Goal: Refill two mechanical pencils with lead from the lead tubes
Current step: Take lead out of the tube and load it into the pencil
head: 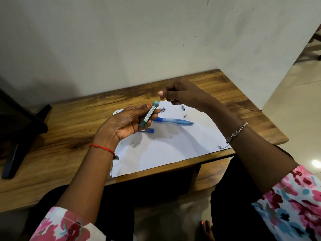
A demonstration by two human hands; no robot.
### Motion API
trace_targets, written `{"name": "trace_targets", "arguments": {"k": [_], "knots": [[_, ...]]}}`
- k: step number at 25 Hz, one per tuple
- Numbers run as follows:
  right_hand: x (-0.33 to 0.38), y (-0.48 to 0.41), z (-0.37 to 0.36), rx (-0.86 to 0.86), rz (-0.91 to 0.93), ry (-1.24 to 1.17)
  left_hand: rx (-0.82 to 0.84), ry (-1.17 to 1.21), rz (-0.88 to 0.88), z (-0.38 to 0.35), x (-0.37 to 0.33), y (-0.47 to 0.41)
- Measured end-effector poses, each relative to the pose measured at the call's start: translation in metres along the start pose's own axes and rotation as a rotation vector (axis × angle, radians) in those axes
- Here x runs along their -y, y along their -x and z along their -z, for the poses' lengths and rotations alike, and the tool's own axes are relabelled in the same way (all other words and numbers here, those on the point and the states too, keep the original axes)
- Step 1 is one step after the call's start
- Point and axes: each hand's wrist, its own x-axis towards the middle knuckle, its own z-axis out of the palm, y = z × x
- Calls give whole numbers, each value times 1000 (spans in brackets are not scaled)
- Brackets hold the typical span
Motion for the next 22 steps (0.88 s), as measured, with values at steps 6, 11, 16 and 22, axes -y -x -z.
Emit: {"name": "trace_targets", "arguments": {"k": [6, 11, 16, 22], "knots": [[-1, 1, 5, 28, 3, 21, -3, 7, 7, 0, -1, 1], [-2, 3, 8, 108, 0, 98, -12, 11, 14, 0, -2, 3], [-6, 1, 8, 132, 2, 56, -42, 46, 66, -3, -4, 5], [-11, -2, 7, 269, -187, -79, -116, 51, 76, -7, -8, 7]]}}
